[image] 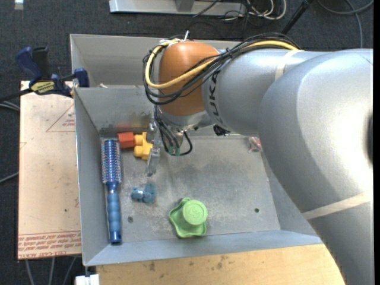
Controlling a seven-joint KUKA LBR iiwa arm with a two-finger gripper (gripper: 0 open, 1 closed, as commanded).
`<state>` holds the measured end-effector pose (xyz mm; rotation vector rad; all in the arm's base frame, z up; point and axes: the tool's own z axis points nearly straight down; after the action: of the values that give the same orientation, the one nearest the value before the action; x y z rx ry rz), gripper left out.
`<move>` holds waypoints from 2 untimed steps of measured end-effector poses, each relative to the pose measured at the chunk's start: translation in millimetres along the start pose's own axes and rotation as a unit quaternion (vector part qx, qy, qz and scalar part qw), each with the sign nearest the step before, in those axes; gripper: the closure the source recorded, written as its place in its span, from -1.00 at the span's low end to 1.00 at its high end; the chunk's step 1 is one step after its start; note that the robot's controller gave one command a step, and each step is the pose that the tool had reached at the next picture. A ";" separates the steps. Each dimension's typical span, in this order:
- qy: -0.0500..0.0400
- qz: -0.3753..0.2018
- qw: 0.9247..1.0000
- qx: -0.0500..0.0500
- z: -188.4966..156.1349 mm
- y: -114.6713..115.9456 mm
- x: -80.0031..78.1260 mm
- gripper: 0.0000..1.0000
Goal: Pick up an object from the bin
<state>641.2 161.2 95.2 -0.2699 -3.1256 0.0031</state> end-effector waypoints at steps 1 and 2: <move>-0.008 0.024 1.000 -0.004 21.4 6.7 -7.0 -1.00; -0.002 0.024 1.000 -0.004 21.0 7.8 -4.7 1.00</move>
Offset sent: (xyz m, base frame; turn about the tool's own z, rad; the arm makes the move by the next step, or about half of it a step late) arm 0.0044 0.0044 -0.0252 0.0505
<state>647.0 168.0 74.2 -0.3466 -3.1228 -0.0073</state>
